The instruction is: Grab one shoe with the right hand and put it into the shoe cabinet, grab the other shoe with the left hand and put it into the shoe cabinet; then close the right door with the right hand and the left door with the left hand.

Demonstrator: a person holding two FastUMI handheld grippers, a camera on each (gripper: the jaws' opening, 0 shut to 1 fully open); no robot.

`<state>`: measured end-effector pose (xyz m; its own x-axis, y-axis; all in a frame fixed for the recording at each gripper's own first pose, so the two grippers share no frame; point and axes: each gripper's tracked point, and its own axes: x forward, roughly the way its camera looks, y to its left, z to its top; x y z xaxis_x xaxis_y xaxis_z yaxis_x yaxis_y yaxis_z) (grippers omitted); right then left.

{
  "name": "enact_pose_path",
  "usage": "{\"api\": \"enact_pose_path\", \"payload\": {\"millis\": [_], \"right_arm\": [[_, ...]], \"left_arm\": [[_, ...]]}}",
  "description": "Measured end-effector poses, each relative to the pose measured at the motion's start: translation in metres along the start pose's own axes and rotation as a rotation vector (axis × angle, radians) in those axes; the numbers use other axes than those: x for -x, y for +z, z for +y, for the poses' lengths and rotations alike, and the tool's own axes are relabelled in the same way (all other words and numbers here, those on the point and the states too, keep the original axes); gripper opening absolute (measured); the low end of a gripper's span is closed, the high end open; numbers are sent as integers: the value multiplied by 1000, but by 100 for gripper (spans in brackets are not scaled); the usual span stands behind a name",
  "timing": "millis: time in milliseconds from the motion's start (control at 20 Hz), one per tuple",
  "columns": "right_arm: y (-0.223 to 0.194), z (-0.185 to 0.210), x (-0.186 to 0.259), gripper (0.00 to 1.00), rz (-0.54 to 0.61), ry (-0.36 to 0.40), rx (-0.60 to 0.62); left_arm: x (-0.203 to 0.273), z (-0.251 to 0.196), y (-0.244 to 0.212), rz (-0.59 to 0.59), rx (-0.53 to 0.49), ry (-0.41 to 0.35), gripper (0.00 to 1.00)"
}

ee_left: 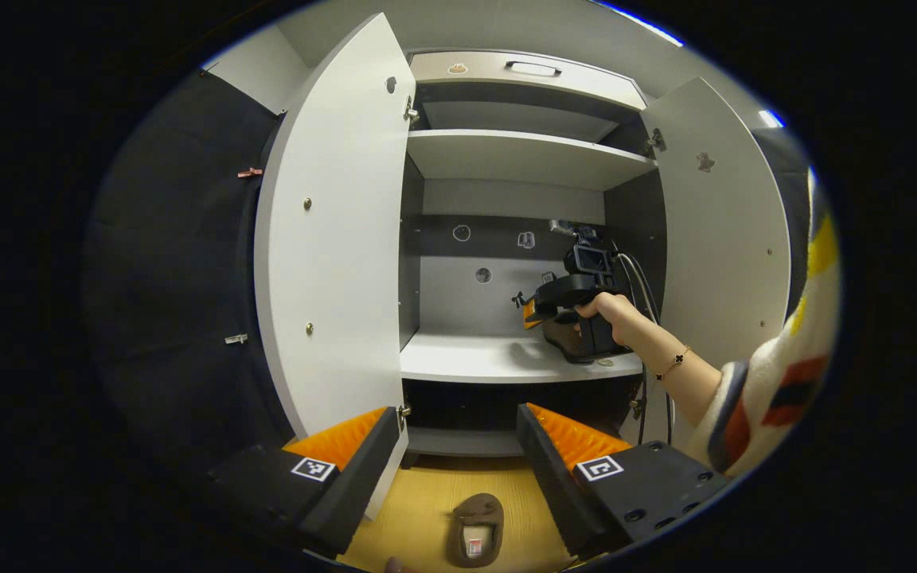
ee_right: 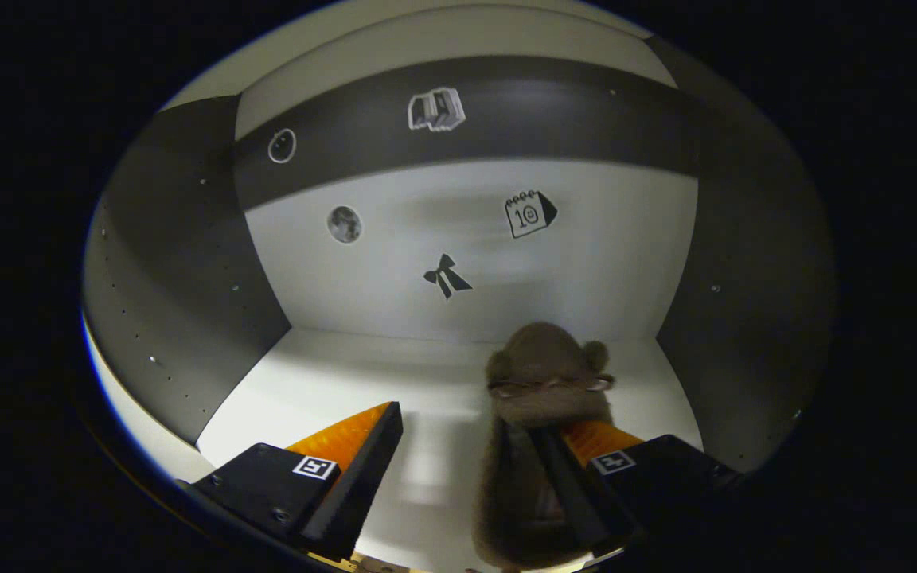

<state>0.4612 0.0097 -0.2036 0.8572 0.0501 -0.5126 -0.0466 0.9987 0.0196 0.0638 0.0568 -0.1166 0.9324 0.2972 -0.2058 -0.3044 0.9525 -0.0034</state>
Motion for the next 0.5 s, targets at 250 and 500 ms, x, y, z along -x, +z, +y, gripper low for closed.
{"api": "enact_pose_path", "payload": {"millis": [250,500], "right_arm": [[15,7,69,100,-146,29,38],[31,20,174,99,-392,93,76]], "left_arm": [[9,-1,-4,-15,34,-55,95],[25,-18,-19,-35,134,-222,93]]}}
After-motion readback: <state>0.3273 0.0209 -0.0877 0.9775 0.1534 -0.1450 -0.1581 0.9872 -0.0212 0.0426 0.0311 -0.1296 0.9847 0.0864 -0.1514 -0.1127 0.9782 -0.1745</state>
